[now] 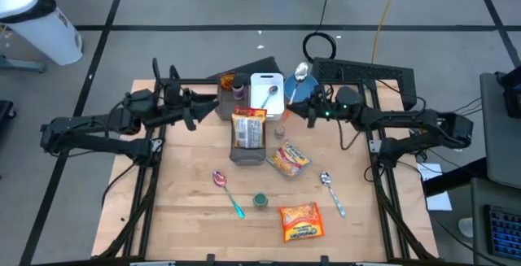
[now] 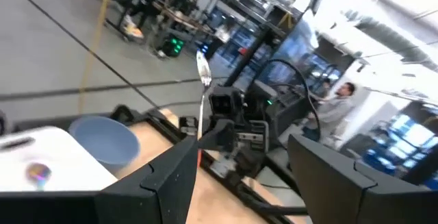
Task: Pick & Place Food Item
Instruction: Put the orange spoon into the white bin
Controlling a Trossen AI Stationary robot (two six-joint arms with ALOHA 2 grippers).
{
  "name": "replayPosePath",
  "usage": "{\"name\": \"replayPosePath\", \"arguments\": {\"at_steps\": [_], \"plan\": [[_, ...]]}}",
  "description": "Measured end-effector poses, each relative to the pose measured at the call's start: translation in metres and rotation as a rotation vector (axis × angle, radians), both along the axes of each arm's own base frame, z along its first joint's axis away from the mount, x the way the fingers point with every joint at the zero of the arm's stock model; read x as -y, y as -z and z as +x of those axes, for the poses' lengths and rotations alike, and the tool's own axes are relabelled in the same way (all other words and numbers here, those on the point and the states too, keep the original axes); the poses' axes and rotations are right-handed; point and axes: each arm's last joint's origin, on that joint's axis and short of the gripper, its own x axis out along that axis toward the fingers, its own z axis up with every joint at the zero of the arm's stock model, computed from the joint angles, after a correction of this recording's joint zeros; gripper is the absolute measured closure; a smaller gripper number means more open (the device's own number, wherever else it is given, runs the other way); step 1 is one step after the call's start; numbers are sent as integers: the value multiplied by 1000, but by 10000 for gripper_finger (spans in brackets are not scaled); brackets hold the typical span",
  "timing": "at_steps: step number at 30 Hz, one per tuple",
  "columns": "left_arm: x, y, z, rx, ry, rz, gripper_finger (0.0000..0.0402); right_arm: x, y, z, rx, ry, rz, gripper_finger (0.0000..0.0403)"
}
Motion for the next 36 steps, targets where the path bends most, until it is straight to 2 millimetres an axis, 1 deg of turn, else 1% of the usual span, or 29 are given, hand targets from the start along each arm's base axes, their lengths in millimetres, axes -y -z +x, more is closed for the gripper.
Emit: {"name": "replayPosePath", "arguments": {"at_steps": [2,5,9,11,14,17,21,23,25,28,30,32,34,36], "plan": [[-4,0,-1,-11,-25,22,165,5,5,6,19,66,44,402],[-9,1,-2,-28,-51,52,165,14,8,24,-1,88,83,402],[-16,3,-4,-54,-57,63,165,29,3,59,-6,89,104,402],[-20,3,-5,-58,-48,60,165,41,2,75,-17,111,137,402],[-23,2,-7,-51,-21,62,165,61,6,95,-39,158,199,402],[-25,2,-10,-45,26,67,165,78,9,108,-47,191,281,402],[-27,0,-13,-38,73,70,165,92,12,117,-65,260,341,402],[-28,1,-15,-45,82,73,165,95,11,119,-99,285,332,403],[-29,1,-16,-53,78,78,165,96,7,121,-157,296,282,403],[-34,6,-18,-110,48,84,165,94,-1,126,-248,255,197,403],[-39,12,-18,-161,18,52,165,89,-12,129,-270,208,135,403],[-47,20,-15,-213,0,6,165,81,-24,135,-259,172,61,403],[-54,28,-10,-262,17,-29,165,71,-34,140,-242,139,5,403],[-61,34,-2,-286,56,-40,165,62,-39,142,-228,90,-19,403]]}}
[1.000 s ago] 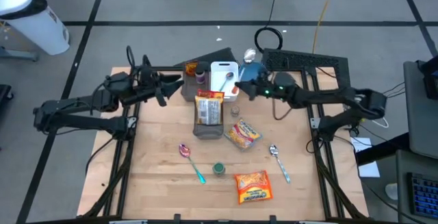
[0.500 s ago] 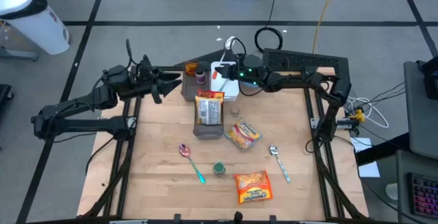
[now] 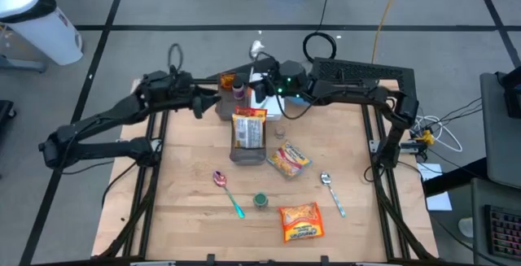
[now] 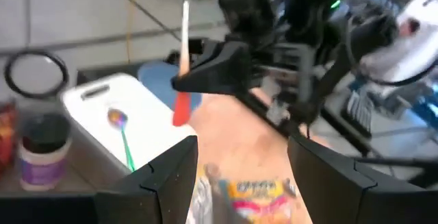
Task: Pick & Place Food Item
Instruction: Put the orange spoon into the white bin
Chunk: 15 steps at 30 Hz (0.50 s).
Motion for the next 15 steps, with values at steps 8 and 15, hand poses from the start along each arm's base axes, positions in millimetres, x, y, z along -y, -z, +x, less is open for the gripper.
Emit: {"name": "replayPosePath", "arguments": {"at_steps": [8,15], "plan": [[-20,2,29,88,109,26,165,-32,-11,12,105,-222,-7,403],[-29,-4,44,72,128,39,165,-47,-19,17,187,-294,-27,403]]}}
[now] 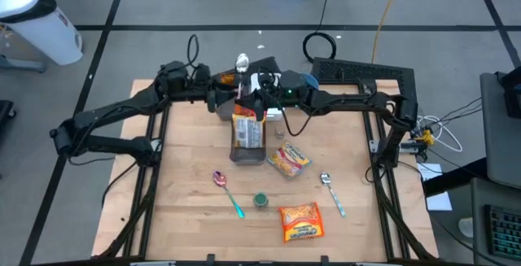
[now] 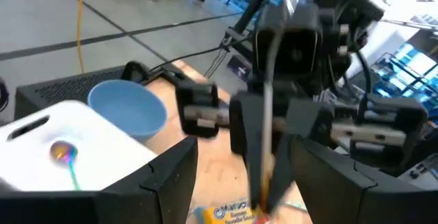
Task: Pick & Place Food Item
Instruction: Put the orange spoon into the white bin
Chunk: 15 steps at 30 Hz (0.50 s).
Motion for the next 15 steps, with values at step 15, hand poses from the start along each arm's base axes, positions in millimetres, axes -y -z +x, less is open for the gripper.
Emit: {"name": "replayPosePath", "arguments": {"at_steps": [15], "plan": [[-4,-16,27,2,82,6,248,-1,-4,0,44,-48,7,403]]}}
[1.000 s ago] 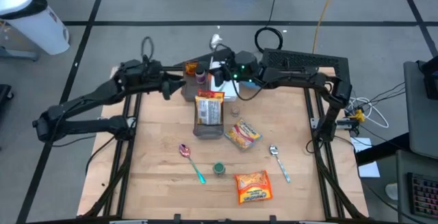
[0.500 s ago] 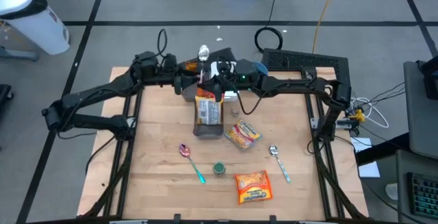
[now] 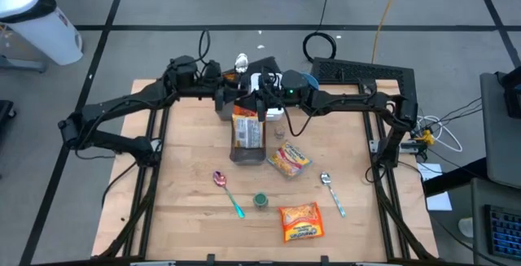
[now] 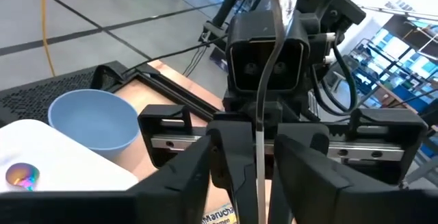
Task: Pick & Place Food Item
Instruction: Put the orange spoon into the white bin
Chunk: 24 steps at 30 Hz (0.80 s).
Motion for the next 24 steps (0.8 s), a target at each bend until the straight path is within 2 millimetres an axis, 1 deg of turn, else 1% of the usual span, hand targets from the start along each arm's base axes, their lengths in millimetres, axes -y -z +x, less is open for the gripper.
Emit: {"name": "replayPosePath", "arguments": {"at_steps": [6,11,15,24], "plan": [[0,0,0,1,-1,1,324,0,0,0,-4,-2,1,403],[0,0,0,2,11,2,362,3,1,-1,-8,-17,2,403],[1,0,0,3,42,11,370,5,1,-2,-10,-15,2,403],[-4,0,-3,-5,21,12,356,9,1,-3,-11,-1,3,403]]}}
